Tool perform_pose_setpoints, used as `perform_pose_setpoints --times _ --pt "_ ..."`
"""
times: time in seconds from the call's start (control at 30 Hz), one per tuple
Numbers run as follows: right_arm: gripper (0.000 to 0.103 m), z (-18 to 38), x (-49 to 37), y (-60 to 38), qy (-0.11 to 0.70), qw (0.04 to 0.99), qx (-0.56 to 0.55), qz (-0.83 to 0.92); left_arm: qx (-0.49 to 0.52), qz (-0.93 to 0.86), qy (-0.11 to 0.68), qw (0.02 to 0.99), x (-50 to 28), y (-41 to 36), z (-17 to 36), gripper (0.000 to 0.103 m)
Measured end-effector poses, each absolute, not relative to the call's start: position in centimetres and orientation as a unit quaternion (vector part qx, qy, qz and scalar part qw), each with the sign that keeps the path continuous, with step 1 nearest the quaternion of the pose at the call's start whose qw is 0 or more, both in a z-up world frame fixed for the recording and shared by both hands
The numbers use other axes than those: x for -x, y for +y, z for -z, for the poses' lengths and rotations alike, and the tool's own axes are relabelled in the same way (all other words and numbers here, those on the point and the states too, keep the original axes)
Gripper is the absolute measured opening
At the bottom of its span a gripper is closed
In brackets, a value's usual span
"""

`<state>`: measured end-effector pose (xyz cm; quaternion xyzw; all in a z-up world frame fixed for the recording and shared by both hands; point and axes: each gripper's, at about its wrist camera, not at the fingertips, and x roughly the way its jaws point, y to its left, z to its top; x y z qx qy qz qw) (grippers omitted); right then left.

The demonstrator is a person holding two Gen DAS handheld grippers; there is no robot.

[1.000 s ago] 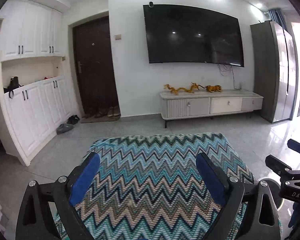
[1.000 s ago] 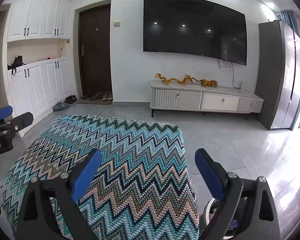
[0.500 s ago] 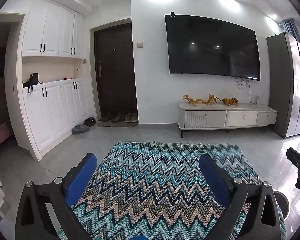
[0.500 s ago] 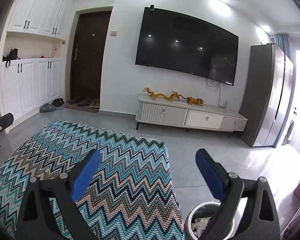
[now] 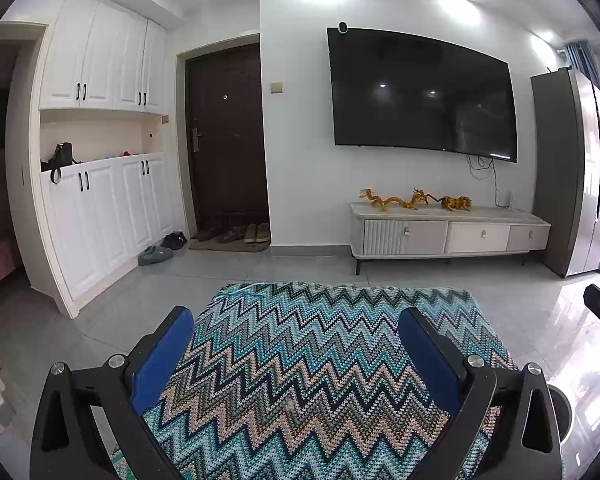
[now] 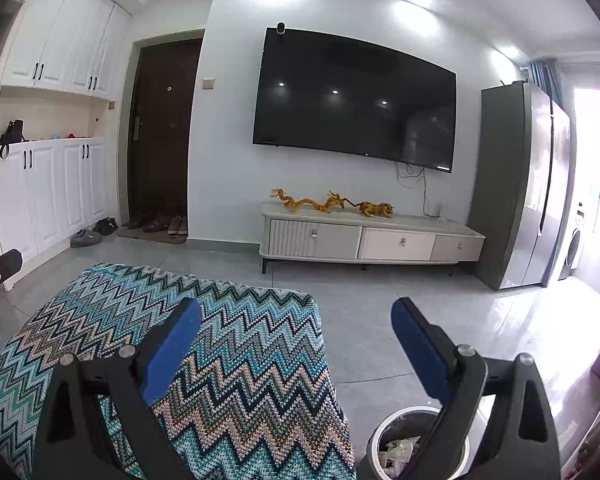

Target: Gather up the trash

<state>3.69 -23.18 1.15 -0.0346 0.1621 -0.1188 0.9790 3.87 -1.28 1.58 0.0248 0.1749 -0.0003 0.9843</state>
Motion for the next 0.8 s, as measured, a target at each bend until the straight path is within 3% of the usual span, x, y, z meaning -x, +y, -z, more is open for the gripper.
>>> perform_pose_setpoints --times 0.8 --pt "0.096 -0.4 -4.2 -24.4 0.162 0.977 0.022 0.135 -0.02 -0.008 0.167 0.986 -4.1 -1.8 -2.3 0.103"
